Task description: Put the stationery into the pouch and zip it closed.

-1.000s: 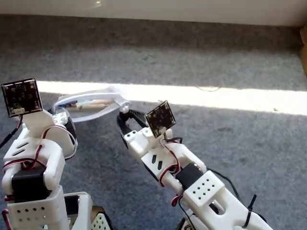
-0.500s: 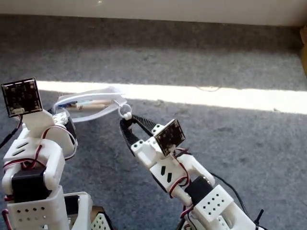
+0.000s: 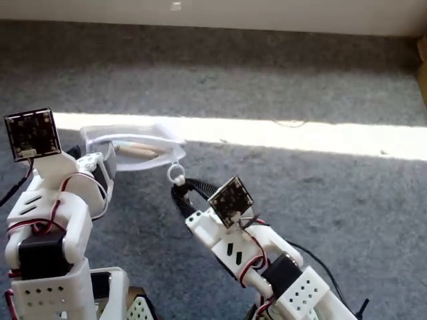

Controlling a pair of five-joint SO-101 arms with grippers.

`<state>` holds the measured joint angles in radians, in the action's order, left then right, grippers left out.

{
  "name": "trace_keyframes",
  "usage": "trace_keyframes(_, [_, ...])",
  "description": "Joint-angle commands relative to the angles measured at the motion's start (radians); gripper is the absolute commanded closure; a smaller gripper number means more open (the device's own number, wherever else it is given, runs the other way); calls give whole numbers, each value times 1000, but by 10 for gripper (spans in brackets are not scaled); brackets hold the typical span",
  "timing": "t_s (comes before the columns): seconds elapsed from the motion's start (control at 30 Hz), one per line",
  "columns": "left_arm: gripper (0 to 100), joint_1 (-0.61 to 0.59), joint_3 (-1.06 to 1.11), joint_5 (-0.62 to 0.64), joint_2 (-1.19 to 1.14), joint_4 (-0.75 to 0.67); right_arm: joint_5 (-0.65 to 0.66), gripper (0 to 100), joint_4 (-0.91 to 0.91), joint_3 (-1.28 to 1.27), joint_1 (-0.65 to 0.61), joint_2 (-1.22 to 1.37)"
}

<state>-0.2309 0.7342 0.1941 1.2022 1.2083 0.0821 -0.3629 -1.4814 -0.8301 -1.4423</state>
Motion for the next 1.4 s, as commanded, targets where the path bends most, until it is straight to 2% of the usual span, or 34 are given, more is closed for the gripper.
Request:
trace_keyframes(0.0, [802, 94, 4, -3, 5, -94, 23, 993, -65, 7, -45, -90])
trace_keyframes(0.23, [807, 265, 110, -6, 7, -313, 72, 993, -145, 5, -56, -242])
trace_keyframes(0.37, [807, 358, 153, -34, 5, -377, 74, 993, -165, 5, -56, -278])
trace_keyframes(0.63, [807, 493, 151, -121, 5, -377, 74, 993, -170, 4, -54, -283])
trace_keyframes(0.93, [805, 572, 154, -144, 5, -374, 74, 993, -170, 1, -50, -292])
trace_keyframes(1.03, [806, 599, 156, -189, 5, -374, 74, 993, -170, 1, -48, -292])
trace_keyframes(1.37, [807, 615, 202, -221, 10, -379, 74, 993, -165, 1, 21, -292])
